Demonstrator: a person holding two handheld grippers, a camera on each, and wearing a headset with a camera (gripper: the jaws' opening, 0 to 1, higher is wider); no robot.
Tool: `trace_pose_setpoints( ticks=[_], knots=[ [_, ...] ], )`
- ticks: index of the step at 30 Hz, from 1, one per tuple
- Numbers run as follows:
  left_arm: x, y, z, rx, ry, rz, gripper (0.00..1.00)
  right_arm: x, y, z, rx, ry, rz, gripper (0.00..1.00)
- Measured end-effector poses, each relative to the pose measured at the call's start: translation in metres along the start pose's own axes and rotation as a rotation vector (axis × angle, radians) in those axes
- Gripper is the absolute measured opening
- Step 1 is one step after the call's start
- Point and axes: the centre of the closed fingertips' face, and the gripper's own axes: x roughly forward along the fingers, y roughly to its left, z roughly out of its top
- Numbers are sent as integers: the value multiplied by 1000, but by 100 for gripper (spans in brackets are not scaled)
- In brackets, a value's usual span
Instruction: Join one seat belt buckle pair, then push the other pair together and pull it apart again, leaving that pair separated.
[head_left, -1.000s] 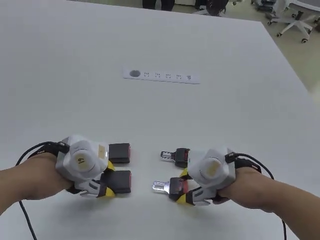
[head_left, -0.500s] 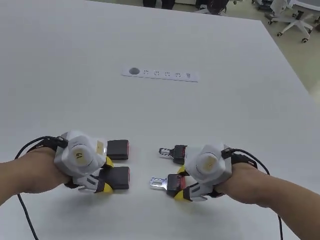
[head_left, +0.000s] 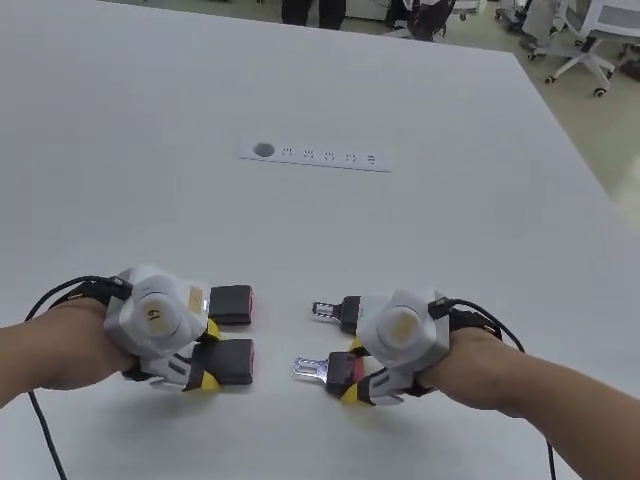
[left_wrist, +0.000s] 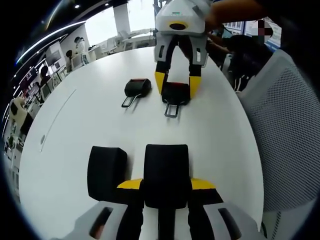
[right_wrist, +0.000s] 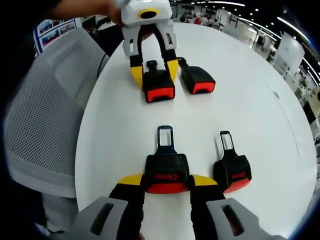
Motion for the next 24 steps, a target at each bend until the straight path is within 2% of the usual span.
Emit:
trace_pose_setpoints(
  ticks=[5, 14, 24],
  knots=[
    [0, 0, 0, -2, 0, -1, 34, 5, -1, 6, 7, -9, -2, 33],
    [1, 0, -1, -3, 1, -2, 34, 17, 7, 30, -5, -38, 3, 33],
    [3, 3, -3, 1, 11, -12, 34, 26, 9, 47, -22, -35, -6, 33]
  ],
)
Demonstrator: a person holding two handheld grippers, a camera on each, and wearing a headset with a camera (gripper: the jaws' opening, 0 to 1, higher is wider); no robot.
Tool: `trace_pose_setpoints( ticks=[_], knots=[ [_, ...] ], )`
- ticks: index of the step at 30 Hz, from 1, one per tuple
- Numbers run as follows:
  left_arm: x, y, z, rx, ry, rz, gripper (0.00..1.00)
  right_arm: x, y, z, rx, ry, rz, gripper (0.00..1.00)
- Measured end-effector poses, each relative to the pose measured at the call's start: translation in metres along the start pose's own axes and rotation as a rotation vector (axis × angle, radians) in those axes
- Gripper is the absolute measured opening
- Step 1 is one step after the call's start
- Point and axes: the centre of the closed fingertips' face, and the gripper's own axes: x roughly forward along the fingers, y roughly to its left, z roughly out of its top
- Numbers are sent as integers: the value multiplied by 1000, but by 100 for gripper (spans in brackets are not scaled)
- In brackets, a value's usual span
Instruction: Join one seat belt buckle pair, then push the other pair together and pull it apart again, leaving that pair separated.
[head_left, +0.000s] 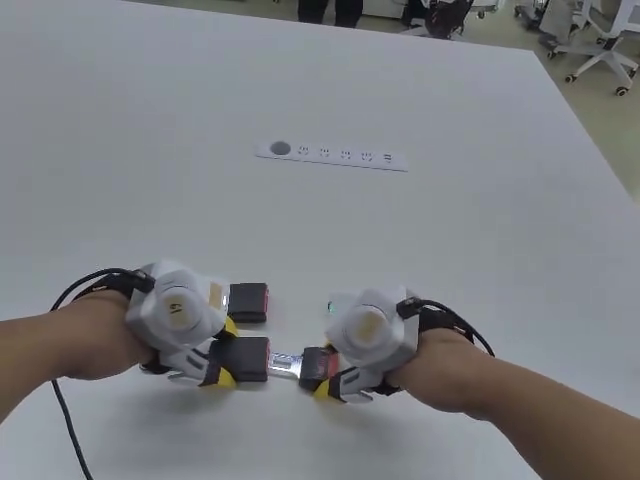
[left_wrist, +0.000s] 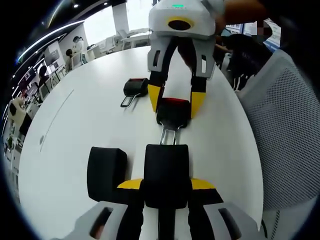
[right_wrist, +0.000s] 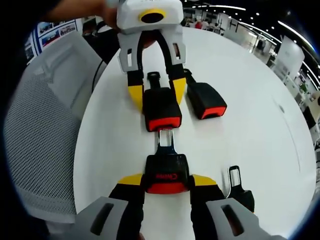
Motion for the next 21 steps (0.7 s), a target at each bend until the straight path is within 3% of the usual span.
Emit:
trace_pose_setpoints(
  ticks=[13, 21],
  knots=[
    [0, -1, 1, 7, 4, -9, 34, 4, -1, 13, -31, -17, 14, 32],
    [0, -1, 1, 8, -7, -26, 34, 6, 0, 12, -33, -14, 24, 31]
  ],
)
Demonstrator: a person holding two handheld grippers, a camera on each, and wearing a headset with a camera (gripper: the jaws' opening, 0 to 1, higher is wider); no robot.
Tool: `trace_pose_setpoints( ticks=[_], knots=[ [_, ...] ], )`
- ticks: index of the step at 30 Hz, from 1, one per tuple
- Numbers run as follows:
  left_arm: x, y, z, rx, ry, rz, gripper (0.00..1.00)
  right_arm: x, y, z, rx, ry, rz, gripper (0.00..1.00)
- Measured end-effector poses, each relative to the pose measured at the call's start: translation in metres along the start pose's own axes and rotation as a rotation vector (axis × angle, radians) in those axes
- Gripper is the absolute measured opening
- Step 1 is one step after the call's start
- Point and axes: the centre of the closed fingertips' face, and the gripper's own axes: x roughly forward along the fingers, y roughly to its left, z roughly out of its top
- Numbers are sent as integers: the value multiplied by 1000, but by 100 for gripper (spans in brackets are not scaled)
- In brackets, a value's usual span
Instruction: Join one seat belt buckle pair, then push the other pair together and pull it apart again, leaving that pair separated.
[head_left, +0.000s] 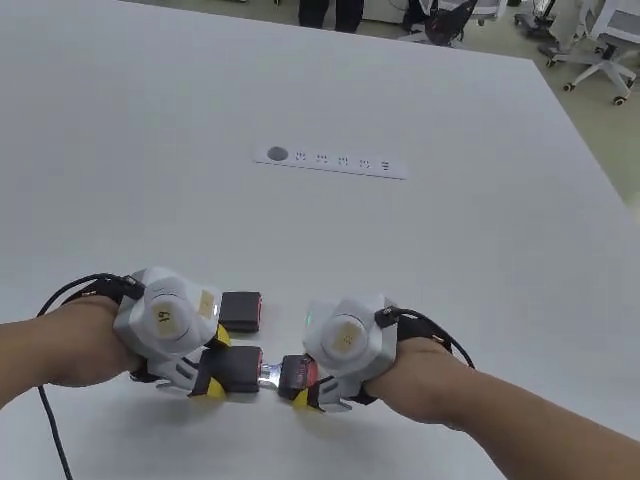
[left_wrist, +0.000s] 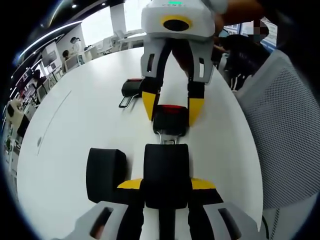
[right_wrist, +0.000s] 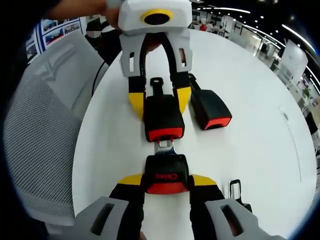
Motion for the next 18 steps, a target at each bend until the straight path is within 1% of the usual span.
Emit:
trace_pose_setpoints(
  ticks=[6, 18],
  knots=[
    [0, -1, 2, -5, -5, -1, 33, 1, 0, 3, -9, -1, -3, 31],
    [0, -1, 0, -16, -13, 4, 33, 4, 1, 8, -13, -2, -7, 30]
  ],
)
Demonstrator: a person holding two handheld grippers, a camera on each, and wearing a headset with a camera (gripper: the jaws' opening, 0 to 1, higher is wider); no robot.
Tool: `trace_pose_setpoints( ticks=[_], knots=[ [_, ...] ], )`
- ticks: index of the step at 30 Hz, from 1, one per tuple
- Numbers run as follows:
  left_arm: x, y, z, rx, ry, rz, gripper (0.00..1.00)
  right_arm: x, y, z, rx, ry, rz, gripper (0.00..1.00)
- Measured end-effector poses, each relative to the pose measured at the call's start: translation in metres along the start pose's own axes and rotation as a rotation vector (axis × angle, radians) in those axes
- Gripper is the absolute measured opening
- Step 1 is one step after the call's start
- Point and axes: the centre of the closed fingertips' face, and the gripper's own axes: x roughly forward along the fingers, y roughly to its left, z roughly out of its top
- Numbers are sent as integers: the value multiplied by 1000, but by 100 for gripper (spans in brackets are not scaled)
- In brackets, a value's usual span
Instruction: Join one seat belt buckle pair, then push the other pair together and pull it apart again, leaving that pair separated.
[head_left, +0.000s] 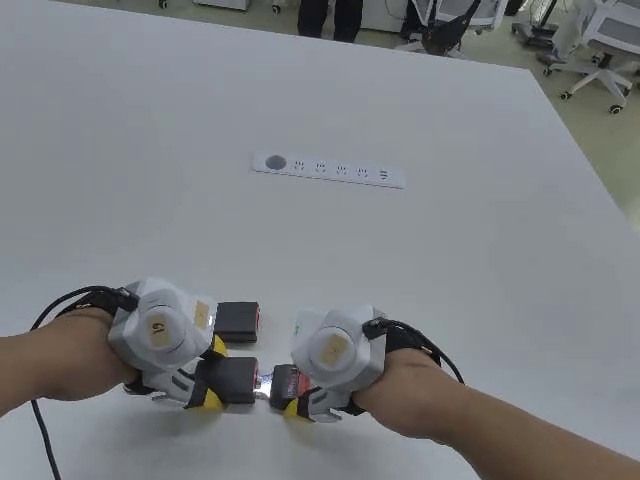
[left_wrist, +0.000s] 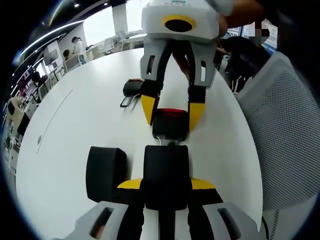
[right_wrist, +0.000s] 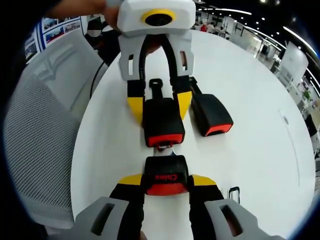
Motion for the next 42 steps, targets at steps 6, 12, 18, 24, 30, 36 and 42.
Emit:
trace_pose_setpoints(
  ticks=[6, 12, 18, 24, 30, 36, 42],
  knots=[
    [0, 0, -1, 2, -2, -1, 33, 4, 0, 6, -4, -5, -4, 30],
    [-1, -1, 1, 4, -2, 0, 33, 6, -1, 7, 3, -12, -4, 30],
    [-1, -2, 1, 5, -2, 0, 33, 9, -2, 10, 6, -19, -2, 30],
    [-2, -1, 1, 2, -4, 1, 33, 9, -4, 9, 9, -21, -9, 30],
    [-2, 2, -1, 1, -3, 1, 33, 10, -2, 9, 7, -18, -10, 30],
    [-3, 2, -2, -4, -11, 3, 33, 8, 0, 8, -13, -4, -14, 30],
    [-3, 1, -2, 2, -3, -5, 33, 7, 1, 7, -24, 8, -10, 30]
  ],
)
